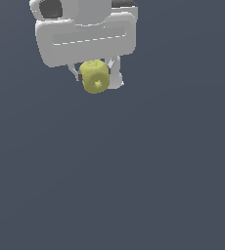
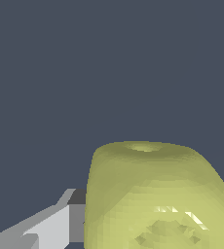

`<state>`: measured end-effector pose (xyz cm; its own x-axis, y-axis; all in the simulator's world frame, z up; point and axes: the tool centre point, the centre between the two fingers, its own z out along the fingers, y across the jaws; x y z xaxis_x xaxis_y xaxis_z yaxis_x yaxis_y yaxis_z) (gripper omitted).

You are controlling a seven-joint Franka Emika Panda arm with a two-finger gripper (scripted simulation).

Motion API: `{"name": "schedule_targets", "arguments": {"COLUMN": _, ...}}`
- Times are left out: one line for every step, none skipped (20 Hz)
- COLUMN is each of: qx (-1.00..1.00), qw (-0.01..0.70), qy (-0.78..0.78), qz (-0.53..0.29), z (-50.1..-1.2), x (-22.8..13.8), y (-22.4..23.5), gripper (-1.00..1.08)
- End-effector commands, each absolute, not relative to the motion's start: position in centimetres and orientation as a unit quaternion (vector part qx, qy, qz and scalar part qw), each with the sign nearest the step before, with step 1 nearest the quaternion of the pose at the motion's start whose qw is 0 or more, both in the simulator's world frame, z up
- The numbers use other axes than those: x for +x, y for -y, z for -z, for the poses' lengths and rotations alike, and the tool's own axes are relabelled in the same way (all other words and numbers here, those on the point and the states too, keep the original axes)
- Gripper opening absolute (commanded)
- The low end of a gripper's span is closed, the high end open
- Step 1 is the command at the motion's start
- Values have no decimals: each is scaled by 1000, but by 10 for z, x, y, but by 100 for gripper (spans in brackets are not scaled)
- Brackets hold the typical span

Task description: Pick up the object and move it to a goal position.

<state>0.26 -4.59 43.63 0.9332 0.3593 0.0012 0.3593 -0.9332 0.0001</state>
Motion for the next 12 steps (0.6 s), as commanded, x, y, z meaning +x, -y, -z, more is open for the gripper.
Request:
{"name": "schedule_targets", "arguments": {"qx": -983, "qw": 0, "qy": 183, "qz": 0, "z": -450, "x": 5, "y": 48, "gripper": -100}}
{"name": "schedule_targets", "arguments": {"qx": -983, "qw": 0, "qy": 183, "qz": 0, "z": -454, "x": 6, "y": 49, "gripper": -100}}
{"name": "schedule_targets", "arguments": {"qx": -983, "qw": 0, "qy": 183, "qz": 0, "z": -458, "x": 7, "y": 50, "gripper": -100}}
{"name": "schedule_targets", "arguments": {"qx": -983, "qw": 0, "qy": 183, "qz": 0, "z": -461, "x": 8, "y": 51, "gripper": -100}}
{"name": "schedule_targets", "arguments": {"qx": -983, "qw": 0, "qy": 183, "qz": 0, "z": -464, "x": 8, "y": 51, "gripper": -100}}
{"name": "schedule_targets", "arguments": {"qx": -983, "qw": 0, "qy": 183, "qz": 0, "z": -467, "x": 9, "y": 52, "gripper": -100}}
{"name": "schedule_targets", "arguments": {"qx": -983, "qw": 0, "qy": 183, "qz": 0, "z": -470, "x": 10, "y": 52, "gripper": -100}}
{"name": "schedule_targets", "arguments": {"qx": -983, "qw": 0, "qy": 183, "qz": 0, "z": -472, "x": 10, "y": 53, "gripper": -100}}
{"name": "schedule_targets", "arguments": {"qx": -983, "qw": 0, "qy": 183, "qz": 0, "z": -474, "x": 11, "y": 53, "gripper": -100}}
{"name": "schedule_targets", "arguments": {"qx": -983, "qw": 0, "qy": 183, "qz": 0, "z": -475, "x": 11, "y": 53, "gripper": -100}}
{"name": "schedule_targets", "arguments": {"qx": -983, "qw": 0, "qy": 183, "qz": 0, "z": -476, "x": 11, "y": 54, "gripper": -100}}
{"name": "schedule_targets", "arguments": {"qx": -983, "qw": 0, "qy": 183, "qz": 0, "z": -477, "x": 12, "y": 54, "gripper": -100}}
